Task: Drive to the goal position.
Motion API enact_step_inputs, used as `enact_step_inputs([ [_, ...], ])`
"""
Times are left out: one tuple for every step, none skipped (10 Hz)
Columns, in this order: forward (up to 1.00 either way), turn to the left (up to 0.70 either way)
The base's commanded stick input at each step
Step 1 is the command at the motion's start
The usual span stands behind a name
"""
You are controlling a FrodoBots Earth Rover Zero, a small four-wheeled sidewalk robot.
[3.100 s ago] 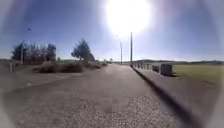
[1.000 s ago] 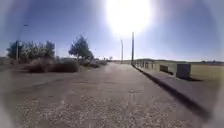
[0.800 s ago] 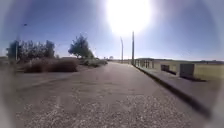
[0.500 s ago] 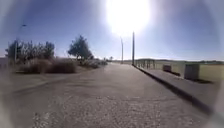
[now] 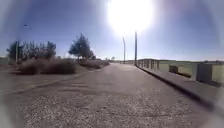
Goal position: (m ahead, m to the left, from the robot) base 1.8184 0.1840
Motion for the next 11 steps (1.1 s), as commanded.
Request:
enact_step_inputs([
  [1.00, 0.00],
  [1.00, 0.00],
  [1.00, 0.00],
  [1.00, 0.00],
  [1.00, 0.00],
  [1.00, 0.00],
  [1.00, 0.00],
  [1.00, 0.00],
  [1.00, 0.00],
  [1.00, 0.00],
  [1.00, 0.00],
])
